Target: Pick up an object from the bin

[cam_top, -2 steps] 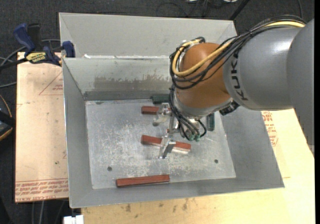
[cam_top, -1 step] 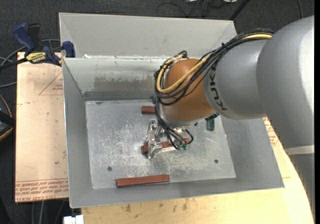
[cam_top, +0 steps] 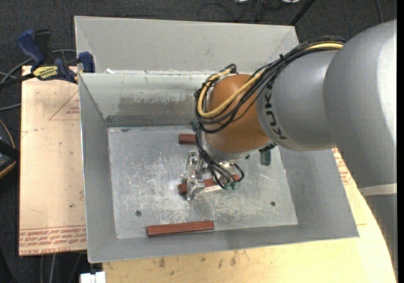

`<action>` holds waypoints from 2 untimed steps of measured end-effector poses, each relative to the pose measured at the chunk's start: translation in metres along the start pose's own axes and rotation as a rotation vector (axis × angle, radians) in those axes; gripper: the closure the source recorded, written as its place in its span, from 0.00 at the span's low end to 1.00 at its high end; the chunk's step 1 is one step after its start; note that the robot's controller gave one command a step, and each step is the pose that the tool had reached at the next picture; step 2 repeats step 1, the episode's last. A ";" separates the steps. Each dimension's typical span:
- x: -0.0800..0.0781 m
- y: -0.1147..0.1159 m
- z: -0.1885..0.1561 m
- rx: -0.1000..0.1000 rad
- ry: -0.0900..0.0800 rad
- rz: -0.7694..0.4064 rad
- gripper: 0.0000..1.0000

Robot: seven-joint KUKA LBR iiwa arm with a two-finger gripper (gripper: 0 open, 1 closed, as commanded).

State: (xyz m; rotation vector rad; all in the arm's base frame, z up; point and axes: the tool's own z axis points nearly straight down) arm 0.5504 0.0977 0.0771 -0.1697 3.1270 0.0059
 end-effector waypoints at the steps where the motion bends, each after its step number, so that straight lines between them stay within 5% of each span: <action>1: -0.013 0.020 -0.154 0.002 0.003 0.015 1.00; 2: -0.013 0.020 -0.154 0.002 0.003 0.015 1.00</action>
Offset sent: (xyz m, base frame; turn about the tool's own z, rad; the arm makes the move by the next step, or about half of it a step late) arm 0.0000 0.0000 0.0000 0.0000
